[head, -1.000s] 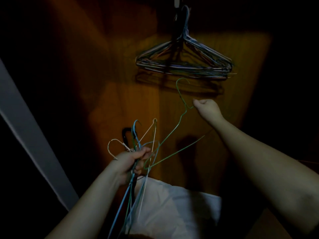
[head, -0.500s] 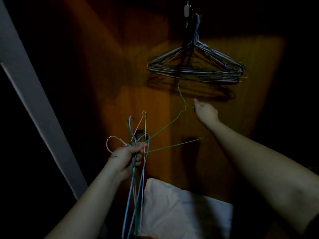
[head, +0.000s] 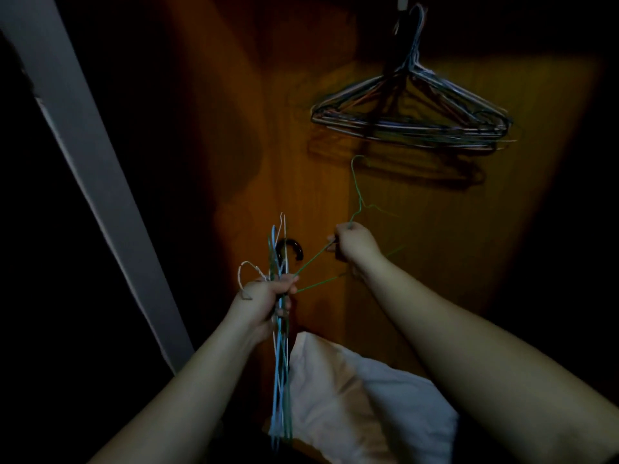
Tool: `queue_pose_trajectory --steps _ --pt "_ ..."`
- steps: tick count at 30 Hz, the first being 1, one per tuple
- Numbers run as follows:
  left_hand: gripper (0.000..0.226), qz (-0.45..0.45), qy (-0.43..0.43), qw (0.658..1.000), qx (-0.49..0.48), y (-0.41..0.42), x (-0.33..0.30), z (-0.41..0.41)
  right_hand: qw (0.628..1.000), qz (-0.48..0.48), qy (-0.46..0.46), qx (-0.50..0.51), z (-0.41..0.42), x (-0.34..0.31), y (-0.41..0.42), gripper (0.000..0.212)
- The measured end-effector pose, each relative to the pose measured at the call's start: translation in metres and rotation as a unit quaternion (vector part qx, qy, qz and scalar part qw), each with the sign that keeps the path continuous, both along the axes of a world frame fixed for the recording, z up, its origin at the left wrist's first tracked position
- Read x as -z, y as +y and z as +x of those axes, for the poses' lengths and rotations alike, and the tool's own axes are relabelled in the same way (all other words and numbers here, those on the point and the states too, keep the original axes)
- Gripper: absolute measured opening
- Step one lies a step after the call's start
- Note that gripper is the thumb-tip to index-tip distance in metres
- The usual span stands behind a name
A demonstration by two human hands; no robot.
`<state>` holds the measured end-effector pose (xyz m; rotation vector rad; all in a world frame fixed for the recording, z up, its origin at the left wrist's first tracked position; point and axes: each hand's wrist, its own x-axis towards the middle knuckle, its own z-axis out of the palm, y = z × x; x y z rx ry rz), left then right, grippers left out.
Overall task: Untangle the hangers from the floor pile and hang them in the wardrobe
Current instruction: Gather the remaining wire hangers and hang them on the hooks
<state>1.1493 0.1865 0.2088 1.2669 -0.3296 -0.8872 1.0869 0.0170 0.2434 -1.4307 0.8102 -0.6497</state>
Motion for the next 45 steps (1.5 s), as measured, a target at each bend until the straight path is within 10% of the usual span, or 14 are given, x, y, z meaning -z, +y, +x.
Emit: queue_pose_trajectory --steps 7,13,27,45 --pt "0.019 0.034 -0.021 0.999 -0.001 0.006 0.000 0.021 0.995 0.093 0.044 -0.004 -0.001 -0.008 -0.034 0.035" --pt "0.014 0.034 -0.018 0.999 -0.014 -0.004 -0.018 0.051 0.946 -0.234 0.218 0.051 -0.035 -0.026 -0.078 0.037" --pt "0.015 -0.011 -0.110 0.994 0.010 -0.055 -0.110 0.074 0.839 -0.448 0.222 0.216 -0.083 -0.098 -0.104 0.025" --pt "0.011 -0.030 -0.163 0.986 0.011 -0.095 -0.177 0.075 0.822 -0.466 0.122 0.304 -0.094 -0.163 -0.158 0.014"
